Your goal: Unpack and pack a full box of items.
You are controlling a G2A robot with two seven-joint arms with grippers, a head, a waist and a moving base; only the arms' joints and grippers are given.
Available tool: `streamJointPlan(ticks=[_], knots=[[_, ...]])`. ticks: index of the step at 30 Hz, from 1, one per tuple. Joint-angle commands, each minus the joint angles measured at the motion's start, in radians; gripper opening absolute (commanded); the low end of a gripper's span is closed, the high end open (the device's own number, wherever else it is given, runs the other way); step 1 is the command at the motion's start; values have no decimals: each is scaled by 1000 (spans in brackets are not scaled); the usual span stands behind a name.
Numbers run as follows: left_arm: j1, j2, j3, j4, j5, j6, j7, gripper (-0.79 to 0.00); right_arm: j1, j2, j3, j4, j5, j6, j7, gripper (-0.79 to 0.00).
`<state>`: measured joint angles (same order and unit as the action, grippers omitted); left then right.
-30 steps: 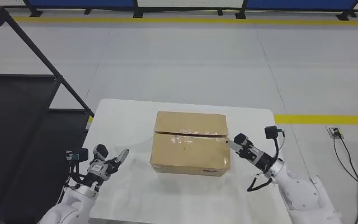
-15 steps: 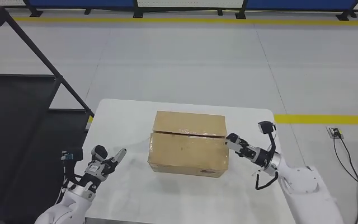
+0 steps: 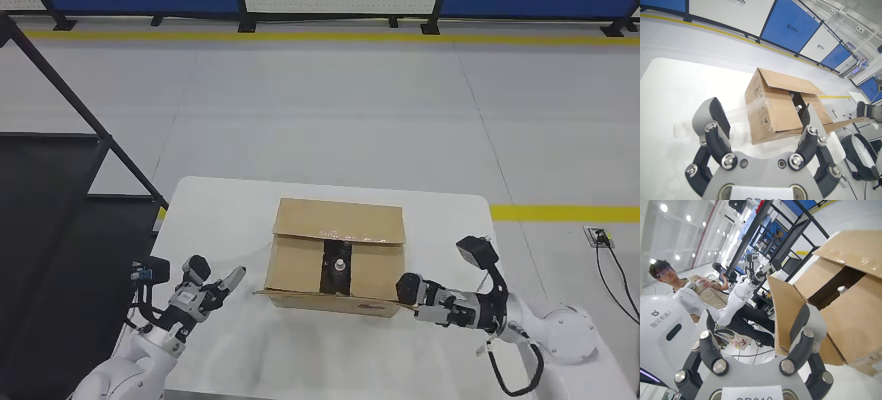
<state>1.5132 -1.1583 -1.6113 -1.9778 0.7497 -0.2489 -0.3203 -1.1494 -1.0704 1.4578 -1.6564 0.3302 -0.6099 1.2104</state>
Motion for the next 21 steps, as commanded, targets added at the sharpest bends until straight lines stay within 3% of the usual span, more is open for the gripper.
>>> streamJointPlan(ticks=[1, 9, 12, 14, 17, 21], knots=[[-2, 4, 7, 9, 39, -49, -28, 0, -20, 15, -15, -13, -58, -14, -14, 0], [-8, 20, 39, 62, 168, -211, -137, 0, -22, 62, -110, 10, -222, -46, -47, 0], [-11, 26, 52, 79, 227, -246, -177, 0, -5, 68, -124, 36, -198, -53, -66, 0], [-18, 28, 63, 96, 262, -252, -195, 0, 16, 65, -124, 48, -110, 26, -113, 0], [-38, 28, 86, 128, 293, -238, -196, 0, 54, 58, -123, 59, -4, 227, -213, 0], [-58, 27, 110, 152, 301, -223, -181, 0, 54, 58, -123, 59, -4, 227, -213, 0]])
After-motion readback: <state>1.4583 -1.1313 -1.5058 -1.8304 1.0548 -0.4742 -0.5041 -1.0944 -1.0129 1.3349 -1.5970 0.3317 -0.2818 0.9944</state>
